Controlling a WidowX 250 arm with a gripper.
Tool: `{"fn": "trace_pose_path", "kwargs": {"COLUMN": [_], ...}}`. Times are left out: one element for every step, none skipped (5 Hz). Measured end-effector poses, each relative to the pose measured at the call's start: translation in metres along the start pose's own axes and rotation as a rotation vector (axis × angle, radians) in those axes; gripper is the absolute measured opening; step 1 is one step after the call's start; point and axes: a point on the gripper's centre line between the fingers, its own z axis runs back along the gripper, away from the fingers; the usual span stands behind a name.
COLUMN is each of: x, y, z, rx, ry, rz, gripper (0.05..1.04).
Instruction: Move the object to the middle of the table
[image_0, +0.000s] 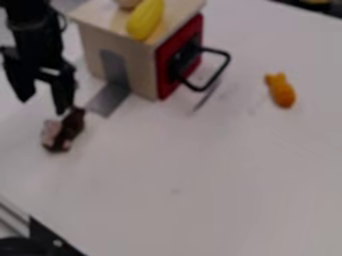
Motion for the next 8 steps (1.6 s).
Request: {"fn": "trace_pose_path", "kwargs": {"x": [-0.008,-0.014,-0.022,-0.033,-0.039,-0.035,-0.027,-0.022], "y": [0.002,0.005,0.008,0.012,-0.004,-0.011,-0.013,-0.009], "z": [-0.003,-0.006,-0.013,-0.014,-0.014,-0.007,-0.003,-0.004], "rx": [0.005,0.004,-0.013,0.011,-0.033,-0.026,-0.041,-0.044], "ry": [0.063,0.170,0.317,0.397,0.240,0.093,0.003,-0.040], "rz": [0.003,0.011,-0.006,-0.012,0.044,0.063,0.092,0.103], "gripper": [0.996,0.996,0.996,0.996,0.996,0.996,0.996,0.996]}}
